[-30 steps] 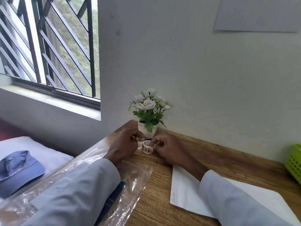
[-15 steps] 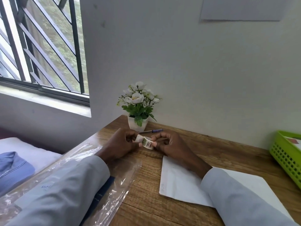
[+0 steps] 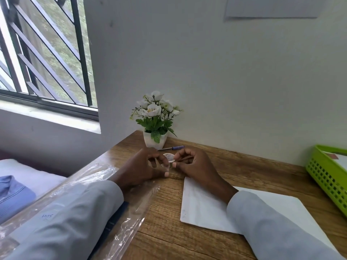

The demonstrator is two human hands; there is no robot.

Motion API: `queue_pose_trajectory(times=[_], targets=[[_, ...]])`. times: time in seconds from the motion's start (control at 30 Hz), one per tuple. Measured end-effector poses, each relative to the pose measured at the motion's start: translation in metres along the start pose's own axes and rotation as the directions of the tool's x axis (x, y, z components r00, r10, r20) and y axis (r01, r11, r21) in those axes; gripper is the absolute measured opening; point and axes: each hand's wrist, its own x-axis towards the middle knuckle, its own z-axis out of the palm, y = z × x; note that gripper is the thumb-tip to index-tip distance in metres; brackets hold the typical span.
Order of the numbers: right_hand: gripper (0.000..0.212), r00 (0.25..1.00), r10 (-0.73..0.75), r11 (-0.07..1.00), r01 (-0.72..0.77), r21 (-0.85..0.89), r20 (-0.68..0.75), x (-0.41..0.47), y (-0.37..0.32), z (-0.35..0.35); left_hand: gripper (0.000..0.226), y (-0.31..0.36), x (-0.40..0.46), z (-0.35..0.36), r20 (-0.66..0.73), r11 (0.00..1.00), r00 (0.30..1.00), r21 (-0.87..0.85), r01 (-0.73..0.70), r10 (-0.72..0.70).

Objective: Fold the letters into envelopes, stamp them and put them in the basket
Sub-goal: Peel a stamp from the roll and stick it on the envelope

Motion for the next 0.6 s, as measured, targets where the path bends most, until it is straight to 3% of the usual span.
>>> queue_pose_trajectory(times=[0.13,0.27,0.43,0.6], targets=[[0.009,0.999,0.044,0.998,-0.044,0.055,0.002,-0.001,0.001,-0.001,0.024,-0.002,0.0,0.003,-0.023,0.993,0.995,0.07,-0.095,0.097],[0.017,0.999,0.051,0.995,-0.052,0.087,0.009,-0.004,-0.004,0.0,0.033,-0.003,0.0,0.003,-0.066,0.996,0.995,0.046,-0.071,0.074],[0.033,0.999,0.027,0.995,-0.023,-0.096,0.035,-0.003,-0.005,0.006,0.043,0.001,0.003,0.006,-0.067,0.999,0.997,0.003,-0.041,0.041],[0.006,0.997,-0.08,0.974,0.076,-0.213,-0.01,-0.002,0.0,0.009,0.051,0.002,0.005,0.008,-0.086,0.999,0.995,0.011,-0.043,0.044]])
